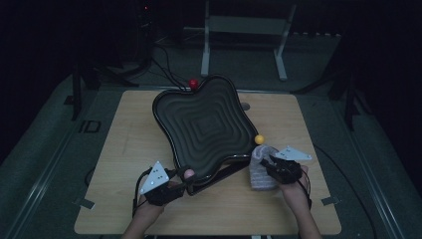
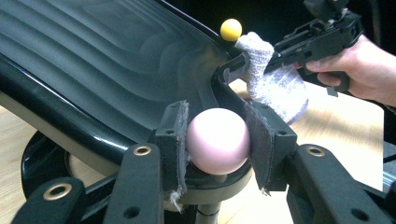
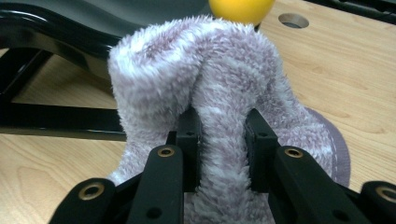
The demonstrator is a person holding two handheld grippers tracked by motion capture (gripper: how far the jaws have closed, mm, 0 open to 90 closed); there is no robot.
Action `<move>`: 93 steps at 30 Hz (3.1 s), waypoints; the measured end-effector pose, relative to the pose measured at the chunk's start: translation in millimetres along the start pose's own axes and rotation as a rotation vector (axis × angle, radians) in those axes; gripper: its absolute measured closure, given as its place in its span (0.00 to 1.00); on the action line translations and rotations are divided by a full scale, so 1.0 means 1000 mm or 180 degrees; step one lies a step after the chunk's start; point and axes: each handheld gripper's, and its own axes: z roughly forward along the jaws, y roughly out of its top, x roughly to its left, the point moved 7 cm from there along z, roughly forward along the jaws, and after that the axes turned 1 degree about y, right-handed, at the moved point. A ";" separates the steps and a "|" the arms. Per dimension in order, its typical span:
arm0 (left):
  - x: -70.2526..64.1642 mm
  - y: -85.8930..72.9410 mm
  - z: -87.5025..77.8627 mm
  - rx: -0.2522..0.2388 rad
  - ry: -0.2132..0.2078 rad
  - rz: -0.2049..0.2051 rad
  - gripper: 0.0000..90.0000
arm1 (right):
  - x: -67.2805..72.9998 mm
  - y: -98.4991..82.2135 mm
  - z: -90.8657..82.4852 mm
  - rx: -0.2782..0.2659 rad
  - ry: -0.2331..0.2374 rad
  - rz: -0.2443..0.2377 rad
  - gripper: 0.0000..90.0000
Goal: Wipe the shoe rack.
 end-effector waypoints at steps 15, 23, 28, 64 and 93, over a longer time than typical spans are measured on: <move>0.001 0.000 0.000 0.0011 -0.0055 -0.0012 0.67 | 0.011 0.011 -0.009 -0.0083 0.0019 -0.0031 0.80; 0.000 0.001 0.001 0.0010 -0.0052 -0.0023 0.67 | 0.010 -0.001 0.004 0.0061 -0.0018 -0.0006 0.80; 0.000 0.000 0.001 0.0006 -0.0062 -0.0030 0.67 | 0.014 0.009 -0.006 -0.0065 -0.0024 0.0001 0.80; -0.001 0.001 0.002 0.0011 -0.0106 -0.0047 0.67 | 0.031 0.018 -0.006 -0.0085 -0.0042 -0.0109 0.80; -0.001 0.001 0.004 -0.0003 -0.0145 -0.0065 0.67 | 0.053 0.025 0.005 -0.0067 -0.0011 -0.0252 0.79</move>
